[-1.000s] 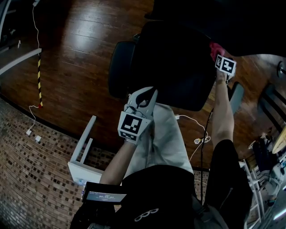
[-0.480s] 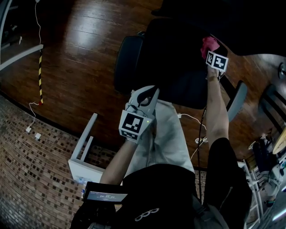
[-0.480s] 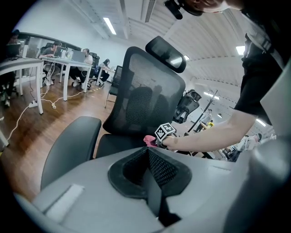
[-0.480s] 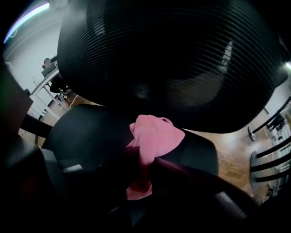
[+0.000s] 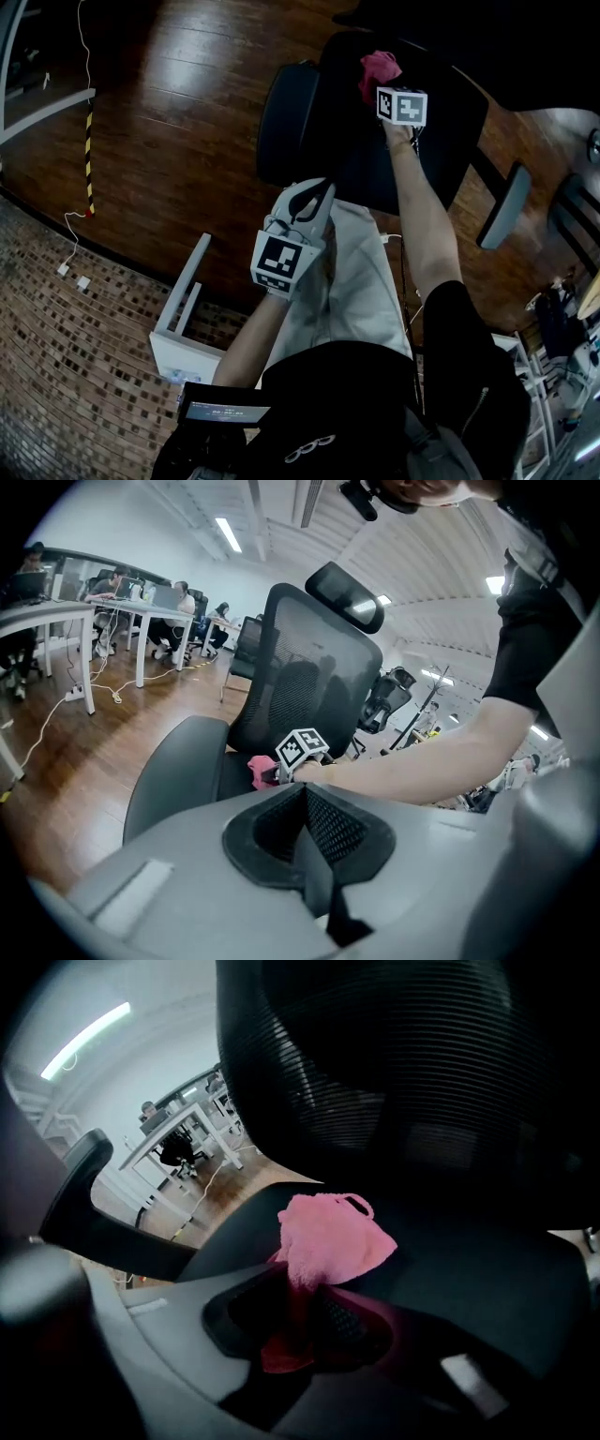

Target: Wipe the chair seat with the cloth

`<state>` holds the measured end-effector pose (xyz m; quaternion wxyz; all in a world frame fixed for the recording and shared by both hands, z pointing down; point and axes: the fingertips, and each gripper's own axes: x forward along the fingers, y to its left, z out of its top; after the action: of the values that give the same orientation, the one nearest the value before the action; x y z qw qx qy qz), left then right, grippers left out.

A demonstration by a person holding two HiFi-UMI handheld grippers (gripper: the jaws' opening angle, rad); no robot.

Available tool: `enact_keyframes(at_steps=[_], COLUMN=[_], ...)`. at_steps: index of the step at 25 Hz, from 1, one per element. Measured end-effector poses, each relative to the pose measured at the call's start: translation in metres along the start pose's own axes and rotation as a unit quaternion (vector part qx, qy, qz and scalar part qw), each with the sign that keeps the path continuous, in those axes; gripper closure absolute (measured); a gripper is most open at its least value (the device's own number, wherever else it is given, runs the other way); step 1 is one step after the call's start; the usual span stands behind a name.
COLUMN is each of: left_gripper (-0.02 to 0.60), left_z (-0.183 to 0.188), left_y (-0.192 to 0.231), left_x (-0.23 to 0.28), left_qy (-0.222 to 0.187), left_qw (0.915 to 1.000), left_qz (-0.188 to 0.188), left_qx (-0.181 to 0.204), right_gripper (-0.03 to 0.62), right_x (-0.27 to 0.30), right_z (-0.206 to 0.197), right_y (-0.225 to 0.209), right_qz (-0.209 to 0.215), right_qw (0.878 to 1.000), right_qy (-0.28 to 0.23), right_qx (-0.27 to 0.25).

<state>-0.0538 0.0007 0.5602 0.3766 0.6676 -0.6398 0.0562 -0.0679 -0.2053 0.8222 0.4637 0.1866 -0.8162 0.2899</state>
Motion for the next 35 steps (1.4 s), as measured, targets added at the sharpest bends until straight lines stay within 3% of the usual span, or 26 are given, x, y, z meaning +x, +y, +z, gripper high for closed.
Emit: enact_keyframes(at_steps=[10, 13, 21, 35], left_gripper=[0.589, 0.589, 0.589, 0.589], left_z=[-0.006, -0.006, -0.011, -0.012], left_y=[0.008, 0.007, -0.001, -0.039], left_x=[-0.013, -0.015, -0.014, 0.017], left_qy=[0.001, 0.006, 0.017, 0.033], left_qw=[1.0, 0.9999, 0.9994, 0.9964], left_qz=[-0.002, -0.006, -0.018, -0.06], left_qx=[0.007, 0.012, 0.025, 0.049], right_gripper=[0.523, 0.523, 0.523, 0.522], right_x=[0.021, 0.021, 0.009, -0.066], right_z=[0.013, 0.008, -0.01, -0.092], right_y=[0.128, 0.141, 0.083, -0.097], right_qz=[0.111, 0.121, 0.088, -0.067], right_qw=[0.991, 0.989, 0.996, 0.997], right_qy=[-0.005, -0.005, -0.011, 0.01], right_qx=[-0.069, -0.084, -0.02, 0.041])
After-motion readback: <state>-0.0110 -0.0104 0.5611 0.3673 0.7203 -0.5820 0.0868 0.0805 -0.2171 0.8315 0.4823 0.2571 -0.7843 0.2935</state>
